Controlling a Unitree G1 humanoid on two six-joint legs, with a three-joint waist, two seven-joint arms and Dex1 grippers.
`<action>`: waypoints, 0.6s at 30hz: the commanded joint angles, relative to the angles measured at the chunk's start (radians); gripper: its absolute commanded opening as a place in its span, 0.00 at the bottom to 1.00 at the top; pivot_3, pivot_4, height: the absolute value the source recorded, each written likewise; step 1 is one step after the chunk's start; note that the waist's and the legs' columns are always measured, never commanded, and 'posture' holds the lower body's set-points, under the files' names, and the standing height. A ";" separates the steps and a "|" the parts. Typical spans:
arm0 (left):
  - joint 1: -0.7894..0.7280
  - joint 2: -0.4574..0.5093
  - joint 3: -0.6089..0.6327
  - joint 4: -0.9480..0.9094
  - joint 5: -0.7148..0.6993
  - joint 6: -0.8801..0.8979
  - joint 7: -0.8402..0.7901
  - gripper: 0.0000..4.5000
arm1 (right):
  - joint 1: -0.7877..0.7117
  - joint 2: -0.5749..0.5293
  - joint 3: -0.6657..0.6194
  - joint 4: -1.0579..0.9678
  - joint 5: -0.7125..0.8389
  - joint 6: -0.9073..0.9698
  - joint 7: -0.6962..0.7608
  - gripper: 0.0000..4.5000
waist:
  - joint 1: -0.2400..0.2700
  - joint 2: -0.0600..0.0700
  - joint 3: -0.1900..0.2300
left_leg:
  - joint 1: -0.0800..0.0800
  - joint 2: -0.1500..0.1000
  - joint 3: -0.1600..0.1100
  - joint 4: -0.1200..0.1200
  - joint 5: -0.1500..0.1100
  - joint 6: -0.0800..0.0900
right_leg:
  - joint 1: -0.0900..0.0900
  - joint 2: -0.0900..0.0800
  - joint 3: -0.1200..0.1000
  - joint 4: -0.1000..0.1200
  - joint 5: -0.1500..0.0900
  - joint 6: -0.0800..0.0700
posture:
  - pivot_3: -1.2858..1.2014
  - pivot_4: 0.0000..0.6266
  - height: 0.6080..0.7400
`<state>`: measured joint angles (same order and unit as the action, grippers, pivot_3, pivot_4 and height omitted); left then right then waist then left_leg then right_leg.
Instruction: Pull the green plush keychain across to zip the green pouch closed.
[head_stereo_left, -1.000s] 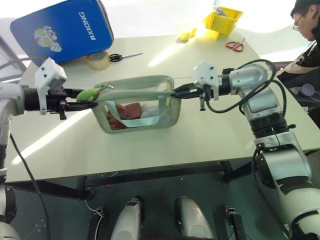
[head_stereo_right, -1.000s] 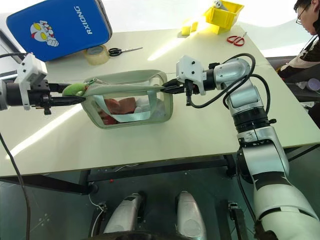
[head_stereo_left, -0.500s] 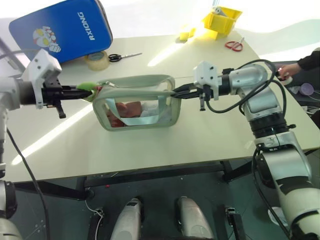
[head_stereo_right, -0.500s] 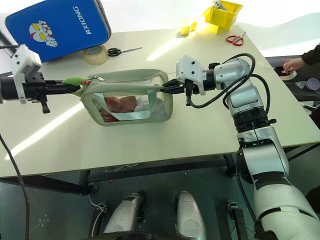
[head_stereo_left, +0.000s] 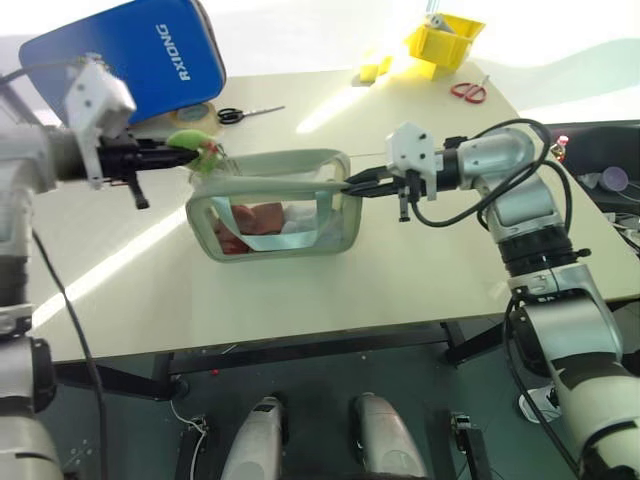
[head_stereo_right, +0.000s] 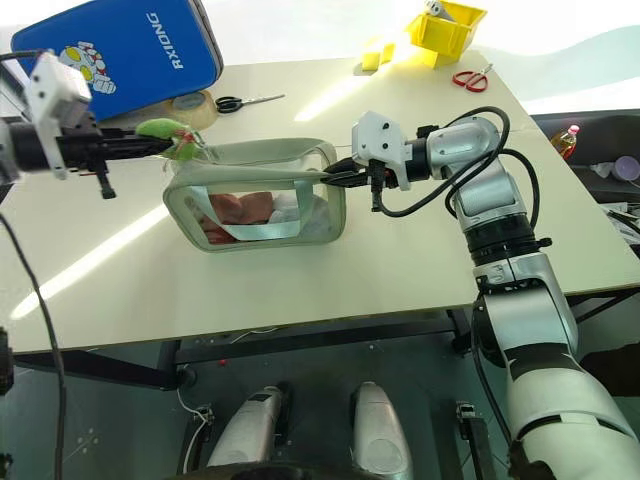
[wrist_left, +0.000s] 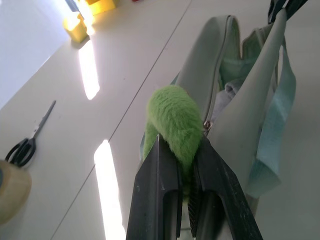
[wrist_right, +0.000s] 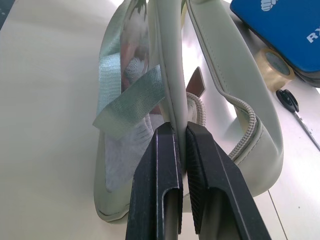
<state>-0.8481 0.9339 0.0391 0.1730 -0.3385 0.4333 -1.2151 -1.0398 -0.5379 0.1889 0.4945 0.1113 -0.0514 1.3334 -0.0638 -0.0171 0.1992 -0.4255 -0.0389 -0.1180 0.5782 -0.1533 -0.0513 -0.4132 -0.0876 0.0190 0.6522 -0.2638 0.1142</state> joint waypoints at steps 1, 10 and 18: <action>-0.042 -0.011 -0.020 -0.070 0.009 -0.024 -0.001 0.01 | -0.029 0.006 -0.011 -0.012 0.002 -0.013 -0.006 0.00 | -0.003 0.000 0.000 | 0.000 0.000 0.000 0.000 0.000 0.000 | 0.000 0.000 0.000 0.000 0.000 0.000 | 0.52 0.24 1.00; 0.006 0.026 -0.046 -0.082 0.042 -0.050 -0.058 0.47 | -0.033 0.002 -0.017 -0.009 -0.004 -0.011 -0.010 0.00 | -0.005 0.000 0.000 | 0.000 0.000 0.000 0.000 0.000 0.000 | -0.001 0.000 0.000 0.003 0.000 0.000 | 0.52 0.24 1.00; -0.072 0.097 0.026 -0.010 0.022 0.024 -0.047 0.99 | -0.039 -0.001 -0.019 0.002 -0.006 -0.016 -0.009 0.00 | -0.007 0.000 0.000 | 0.000 0.000 0.000 0.000 0.000 0.000 | -0.001 0.000 0.000 0.003 0.000 0.000 | 0.52 0.24 1.00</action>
<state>-0.8960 0.9941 0.0025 0.1667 -0.2927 0.4315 -1.2581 -1.0421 -0.5305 0.1878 0.5007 0.1017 -0.0546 1.3273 -0.0713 -0.0171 0.1992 -0.4254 -0.0388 -0.1179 0.5780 -0.1534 -0.0512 -0.4146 -0.0874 0.0194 0.6549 -0.2638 0.1142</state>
